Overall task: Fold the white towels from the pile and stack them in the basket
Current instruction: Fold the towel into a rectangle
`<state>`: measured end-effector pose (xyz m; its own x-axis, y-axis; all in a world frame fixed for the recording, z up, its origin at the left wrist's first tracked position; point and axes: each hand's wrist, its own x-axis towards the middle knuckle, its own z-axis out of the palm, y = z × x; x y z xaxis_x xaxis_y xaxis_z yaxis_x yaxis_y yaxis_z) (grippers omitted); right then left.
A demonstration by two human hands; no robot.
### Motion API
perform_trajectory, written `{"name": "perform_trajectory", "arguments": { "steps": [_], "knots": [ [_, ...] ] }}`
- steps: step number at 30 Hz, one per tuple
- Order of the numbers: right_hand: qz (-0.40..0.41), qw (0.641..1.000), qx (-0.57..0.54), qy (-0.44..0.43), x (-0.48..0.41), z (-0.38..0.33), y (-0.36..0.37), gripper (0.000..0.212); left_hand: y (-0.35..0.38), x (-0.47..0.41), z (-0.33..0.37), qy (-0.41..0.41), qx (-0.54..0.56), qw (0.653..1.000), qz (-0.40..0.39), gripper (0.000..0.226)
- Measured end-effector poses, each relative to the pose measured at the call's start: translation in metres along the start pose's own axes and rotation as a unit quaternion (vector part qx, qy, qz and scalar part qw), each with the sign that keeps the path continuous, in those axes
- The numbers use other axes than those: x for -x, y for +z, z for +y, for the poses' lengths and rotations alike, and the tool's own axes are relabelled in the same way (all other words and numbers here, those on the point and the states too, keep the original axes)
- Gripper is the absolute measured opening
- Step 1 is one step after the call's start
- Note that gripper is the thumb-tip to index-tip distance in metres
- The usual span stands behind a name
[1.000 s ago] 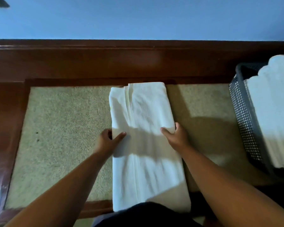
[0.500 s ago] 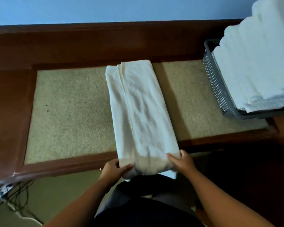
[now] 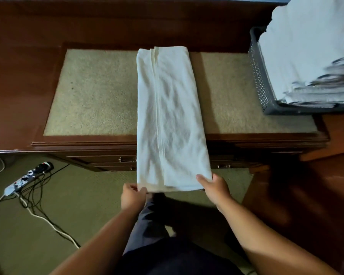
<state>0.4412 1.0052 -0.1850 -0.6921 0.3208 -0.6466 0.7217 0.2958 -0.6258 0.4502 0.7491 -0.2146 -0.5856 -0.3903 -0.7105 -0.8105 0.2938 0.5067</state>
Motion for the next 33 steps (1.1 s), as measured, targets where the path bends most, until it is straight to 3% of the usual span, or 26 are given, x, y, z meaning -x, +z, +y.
{"name": "perform_trajectory", "arguments": {
  "steps": [1, 3, 5, 6, 8, 11, 13, 20, 22, 25, 29, 33],
  "knots": [
    [0.007, 0.999, 0.02, -0.025, 0.004, -0.007, -0.001, 0.028, 0.001, 0.01, 0.003, 0.031, -0.048, 0.998, 0.024, 0.057],
    [0.021, 0.995, 0.04, -0.09, 0.013, -0.022, 0.003, 0.042, 0.006, 0.031, 0.011, 0.18, -0.156, 0.971, 0.031, 0.097],
    [0.019, 0.985, 0.033, -0.171, 0.024, -0.039, 0.01, 0.066, 0.017, 0.05, 0.019, 0.333, -0.214, 0.918, -0.01, 0.118],
    [0.008, 0.977, 0.038, -0.21, 0.029, -0.05, 0.014, 0.073, 0.022, 0.056, 0.024, 0.371, -0.224, 0.901, -0.023, 0.122],
    [-0.029, 0.961, 0.068, -0.265, 0.035, -0.082, 0.016, 0.062, 0.03, 0.061, 0.037, 0.376, -0.215, 0.901, -0.008, 0.112],
    [-0.052, 0.956, 0.073, -0.28, 0.034, -0.136, 0.007, 0.019, 0.02, 0.052, 0.067, 0.377, -0.17, 0.908, 0.07, 0.049],
    [-0.059, 0.959, 0.037, -0.274, 0.023, -0.17, -0.003, 0.003, 0.0, 0.039, 0.085, 0.403, -0.145, 0.9, 0.081, 0.028],
    [-0.035, 0.962, -0.08, -0.26, -0.037, -0.278, -0.037, 0.008, -0.084, 0.007, 0.193, 0.452, -0.084, 0.887, 0.039, 0.017],
    [-0.057, 0.961, -0.124, -0.239, -0.057, -0.305, -0.051, 0.025, -0.104, -0.004, 0.238, 0.474, -0.088, 0.875, 0.029, 0.02],
    [-0.103, 0.96, -0.119, -0.231, -0.091, -0.337, -0.07, 0.059, -0.128, -0.03, 0.31, 0.511, -0.184, 0.84, -0.004, 0.018],
    [-0.138, 0.958, -0.121, -0.219, -0.132, -0.366, -0.082, 0.034, -0.138, -0.068, 0.403, 0.51, -0.311, 0.8, -0.052, 0.02],
    [-0.014, 0.977, -0.055, -0.205, -0.18, -0.388, -0.077, 0.021, -0.125, -0.108, 0.477, 0.52, -0.372, 0.762, -0.101, 0.014]
  ]
}}
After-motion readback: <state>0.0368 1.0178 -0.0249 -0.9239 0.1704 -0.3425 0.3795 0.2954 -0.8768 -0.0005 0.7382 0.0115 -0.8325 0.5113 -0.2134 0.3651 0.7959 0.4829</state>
